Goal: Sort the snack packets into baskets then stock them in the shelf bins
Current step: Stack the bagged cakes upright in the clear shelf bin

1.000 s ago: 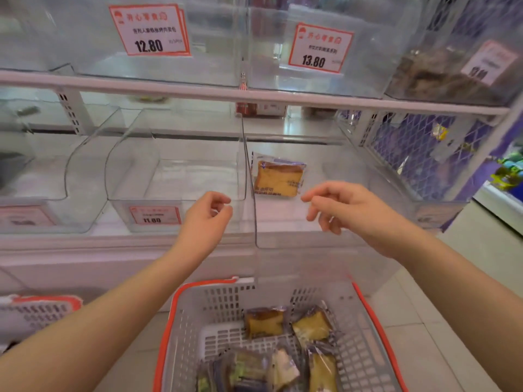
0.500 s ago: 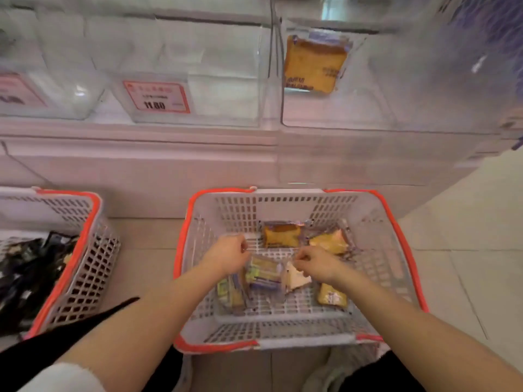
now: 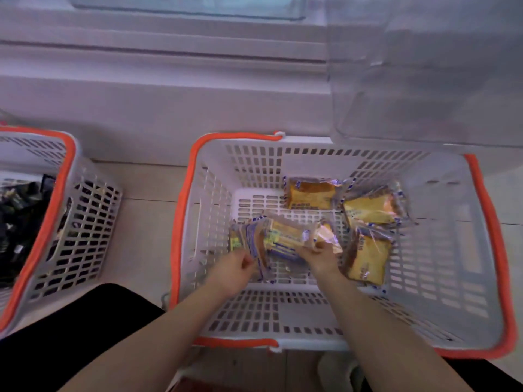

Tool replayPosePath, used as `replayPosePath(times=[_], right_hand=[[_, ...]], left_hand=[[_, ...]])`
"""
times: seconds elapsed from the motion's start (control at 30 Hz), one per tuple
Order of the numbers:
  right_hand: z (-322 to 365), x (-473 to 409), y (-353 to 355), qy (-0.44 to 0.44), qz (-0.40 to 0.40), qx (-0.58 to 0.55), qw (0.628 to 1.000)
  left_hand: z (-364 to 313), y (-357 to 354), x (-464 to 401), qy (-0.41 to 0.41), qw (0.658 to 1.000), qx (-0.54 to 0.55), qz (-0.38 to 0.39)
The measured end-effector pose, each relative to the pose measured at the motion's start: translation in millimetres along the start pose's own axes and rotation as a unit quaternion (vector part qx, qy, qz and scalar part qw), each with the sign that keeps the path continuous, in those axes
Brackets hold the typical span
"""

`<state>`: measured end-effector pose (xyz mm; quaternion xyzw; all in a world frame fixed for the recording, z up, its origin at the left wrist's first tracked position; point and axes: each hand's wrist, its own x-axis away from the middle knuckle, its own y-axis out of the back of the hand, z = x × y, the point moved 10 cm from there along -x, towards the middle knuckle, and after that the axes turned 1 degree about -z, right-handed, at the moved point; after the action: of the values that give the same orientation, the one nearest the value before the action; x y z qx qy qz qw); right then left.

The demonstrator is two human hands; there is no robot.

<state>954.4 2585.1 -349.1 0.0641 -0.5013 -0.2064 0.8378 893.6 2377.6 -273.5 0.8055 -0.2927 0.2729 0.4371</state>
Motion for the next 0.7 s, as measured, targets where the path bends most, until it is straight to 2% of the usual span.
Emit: replayPosePath(times=[0.1, 0.17, 0.23, 0.3, 0.4, 0.47, 0.5, 0.57, 0.63, 0.67, 0.7], right_hand=[[5.6, 7.3, -13.5, 0.024, 0.010, 0.058, 0.998], [28.4, 18.5, -14.0, 0.104, -0.012, 0.122, 0.987], [61.7, 42.2, -9.5, 0.223, -0.039, 0.174, 0.958], [94.6, 81.9, -0.4, 0.358, -0.077, 0.257, 0.894], [123.1, 153.8, 8.1, 0.540, -0.129, 0.378, 0.741], [120.9, 192.1, 12.0, 0.627, -0.143, 0.416, 0.643], [116.7, 204.0, 14.4, 0.648, -0.139, 0.425, 0.616], [110.0, 218.5, 21.1, 0.658, -0.125, 0.430, 0.606], [105.3, 225.8, 32.2, 0.647, -0.133, 0.425, 0.619], [103.9, 226.1, 40.6, 0.626, -0.140, 0.409, 0.649], [101.1, 222.7, 52.9, 0.593, -0.145, 0.369, 0.701]], left_hand=[[-10.2, -0.3, 4.4, -0.011, 0.999, 0.047, 0.001], [-15.3, 3.2, 6.7, -0.002, 0.995, 0.096, -0.007], [-14.7, 9.9, 9.1, 0.039, 0.973, 0.223, -0.034], [-11.3, 10.1, 15.0, 0.103, 0.911, 0.397, -0.044], [-21.4, 3.0, 20.7, 0.115, 0.825, 0.553, -0.010], [-38.3, -3.8, 25.8, 0.095, 0.804, 0.586, 0.034], [-48.3, -7.3, 29.8, 0.081, 0.802, 0.589, 0.054], [-61.9, -10.4, 37.9, 0.063, 0.795, 0.599, 0.064], [-68.1, -8.7, 47.9, 0.061, 0.791, 0.607, 0.046], [-70.2, -7.0, 52.4, 0.056, 0.791, 0.608, 0.038], [-73.8, -3.9, 57.5, 0.045, 0.790, 0.611, 0.029]])
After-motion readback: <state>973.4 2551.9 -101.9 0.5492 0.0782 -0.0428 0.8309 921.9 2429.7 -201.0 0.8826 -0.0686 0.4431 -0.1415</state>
